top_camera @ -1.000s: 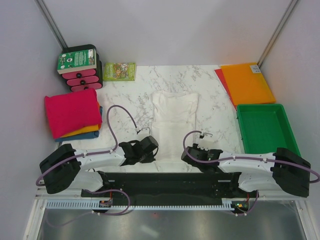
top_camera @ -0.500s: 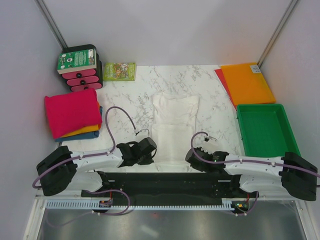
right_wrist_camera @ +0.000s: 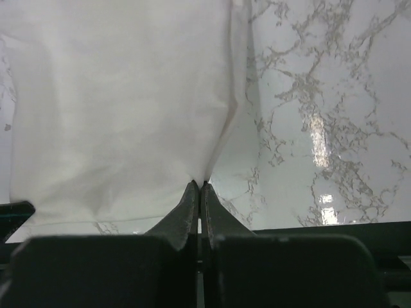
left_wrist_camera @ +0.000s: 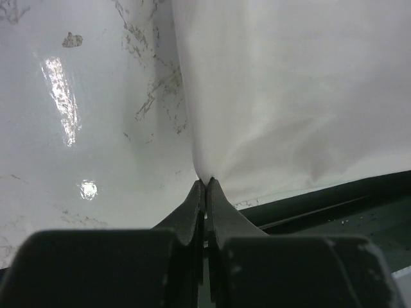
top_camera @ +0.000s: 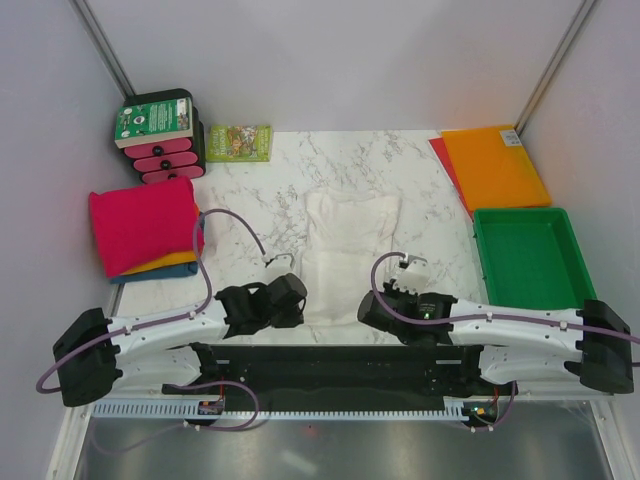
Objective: Fold and stack the t-shirts
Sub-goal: Fold the tshirt
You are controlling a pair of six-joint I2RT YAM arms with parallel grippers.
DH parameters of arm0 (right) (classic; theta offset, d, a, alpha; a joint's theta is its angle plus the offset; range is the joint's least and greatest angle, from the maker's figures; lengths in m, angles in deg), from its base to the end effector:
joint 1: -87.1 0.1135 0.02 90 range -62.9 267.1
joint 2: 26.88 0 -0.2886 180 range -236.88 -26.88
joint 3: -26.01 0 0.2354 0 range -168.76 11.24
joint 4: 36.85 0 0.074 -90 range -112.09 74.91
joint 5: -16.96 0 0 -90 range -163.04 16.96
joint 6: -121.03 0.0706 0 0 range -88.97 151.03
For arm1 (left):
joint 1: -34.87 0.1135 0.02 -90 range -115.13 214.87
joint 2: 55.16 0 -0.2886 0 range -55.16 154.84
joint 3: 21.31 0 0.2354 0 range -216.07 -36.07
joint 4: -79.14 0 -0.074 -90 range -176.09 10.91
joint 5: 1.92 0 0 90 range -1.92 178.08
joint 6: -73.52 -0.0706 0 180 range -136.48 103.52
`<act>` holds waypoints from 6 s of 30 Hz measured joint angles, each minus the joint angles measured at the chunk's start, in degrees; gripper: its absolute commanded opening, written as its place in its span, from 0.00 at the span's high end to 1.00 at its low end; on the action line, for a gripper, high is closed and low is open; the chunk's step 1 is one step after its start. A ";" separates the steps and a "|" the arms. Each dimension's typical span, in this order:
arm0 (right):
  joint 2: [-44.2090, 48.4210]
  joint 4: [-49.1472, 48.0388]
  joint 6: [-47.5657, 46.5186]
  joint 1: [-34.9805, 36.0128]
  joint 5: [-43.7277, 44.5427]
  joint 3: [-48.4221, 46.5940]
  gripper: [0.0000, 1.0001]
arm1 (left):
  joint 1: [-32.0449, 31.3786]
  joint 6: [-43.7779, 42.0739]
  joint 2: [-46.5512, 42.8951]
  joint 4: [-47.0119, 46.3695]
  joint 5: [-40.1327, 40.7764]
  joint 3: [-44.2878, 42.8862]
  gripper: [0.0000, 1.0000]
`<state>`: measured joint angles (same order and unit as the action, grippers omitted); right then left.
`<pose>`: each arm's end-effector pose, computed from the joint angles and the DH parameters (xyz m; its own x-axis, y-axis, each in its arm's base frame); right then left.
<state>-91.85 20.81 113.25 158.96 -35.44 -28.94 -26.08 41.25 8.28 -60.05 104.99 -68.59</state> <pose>0.0967 0.1567 0.2138 -0.7135 0.3436 -0.6106 0.1932 0.9342 0.2999 0.1123 -0.1598 0.1875 -0.8595 -0.1187 -0.4972 0.0612 0.9418 -0.3307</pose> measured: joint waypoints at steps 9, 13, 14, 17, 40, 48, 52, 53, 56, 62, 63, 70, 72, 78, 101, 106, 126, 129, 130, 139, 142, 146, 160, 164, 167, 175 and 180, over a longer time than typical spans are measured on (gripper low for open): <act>-2.58 3.91 -6.21 -2.60 7.52 -9.92 1.00 | -0.17 -2.40 -1.11 4.87 4.96 -9.84 0.98; -3.50 3.72 -12.35 -9.51 8.79 -13.49 1.00 | 1.31 -5.88 2.51 5.62 7.32 -17.55 0.98; -3.61 3.32 -13.68 -10.88 8.85 -13.97 1.00 | 1.81 -6.56 3.48 5.33 7.63 -18.91 0.98; -4.66 1.36 -19.47 -16.94 8.68 -16.22 1.00 | 4.85 -9.64 6.56 4.83 7.98 -23.12 0.98; -46.42 -16.31 -45.62 -43.19 -3.28 -50.90 1.00 | 27.91 -28.70 47.91 0.74 -1.05 -63.52 0.98; -55.60 -19.04 -47.08 -46.93 -6.67 -54.88 0.96 | 31.98 -29.33 58.12 1.36 -5.14 -72.00 0.98; -58.60 -20.48 -47.93 -47.87 -8.22 -56.30 0.65 | 32.54 -29.55 62.97 2.19 -5.49 -76.30 0.57; -58.71 -20.94 -47.91 -47.98 -8.37 -56.17 0.60 | 32.61 -29.77 63.47 2.19 -5.31 -76.61 0.53; -56.74 -25.92 -48.94 -48.09 -9.29 -52.17 0.50 | 32.63 -29.46 63.36 2.67 -4.52 -76.39 0.41; -48.89 -29.77 -49.13 -46.31 -12.00 -44.68 0.69 | 32.54 -28.65 57.42 0.72 -4.11 -70.01 0.46; -48.04 -30.42 -48.89 -45.90 -12.52 -43.93 0.88 | 32.48 -28.33 56.17 0.42 -4.24 -68.61 0.53; -46.73 -34.51 -44.83 -42.99 -18.29 -36.30 1.00 | 30.77 -25.09 51.47 -4.92 -8.70 -56.26 0.66; -47.56 -34.60 -44.06 -42.42 -18.95 -34.71 1.00 | 29.70 -24.46 51.47 -5.73 -10.03 -52.89 0.68; -47.78 -36.44 -42.34 -40.79 -18.95 -30.03 1.00 | 25.68 -22.73 51.47 -6.86 -11.08 -46.80 0.71; -27.50 -31.30 -42.14 -32.24 -10.91 -15.96 0.62 | 22.10 -18.80 25.51 -5.03 -5.62 -26.25 0.00; -10.01 -30.49 -48.50 -32.24 -5.33 -20.81 0.29 | 22.62 -20.17 4.44 -0.17 0.85 -26.58 0.00; 16.76 -28.85 -58.27 -27.78 8.04 -2.19 0.02 | 48.57 -46.84 -4.39 -20.81 0.66 4.20 0.00; 19.82 -32.98 -59.82 -27.63 8.74 2.23 0.02 | 50.18 -51.12 -3.72 -38.58 -0.26 13.99 0.00; 20.31 -33.97 -60.08 -27.58 8.79 3.23 0.02 | 50.84 -52.35 -3.72 -43.98 -1.11 16.83 0.00; 20.02 -42.75 -61.27 -27.54 7.63 8.33 0.02 | 58.34 -56.41 11.54 -76.46 -16.87 20.94 0.00; 17.68 -44.68 -60.52 -27.54 6.38 8.55 0.02 | 58.84 -57.48 16.13 -82.60 -22.25 21.66 0.00; 14.99 -45.70 -59.32 -27.54 4.87 8.70 0.02 | 59.01 -58.45 18.32 -85.70 -26.29 21.66 0.00; 0.15 -34.95 -60.81 -27.45 8.04 -4.04 0.02 | 59.01 -58.38 18.38 -86.60 -22.67 20.57 0.00; -5.16 -26.58 -57.24 -27.45 8.83 -14.38 0.02 | 59.01 -58.38 18.40 -86.60 -22.36 20.57 0.00; -5.70 -22.60 -54.10 -27.32 8.50 -16.63 0.02 | 59.01 -58.38 18.40 -86.60 -22.32 20.57 0.00; -5.88 -17.53 -48.57 -27.08 10.45 -16.87 1.00 | 59.01 -58.36 18.40 -86.60 -22.29 20.57 0.00; -13.53 -17.49 -44.09 -27.10 10.03 -18.36 1.00 | 59.01 -58.40 18.45 -86.64 -23.32 20.46 0.00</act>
<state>-105.38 3.32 69.16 131.85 -25.41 -47.30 32.93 -17.15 26.73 -146.69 81.67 -48.13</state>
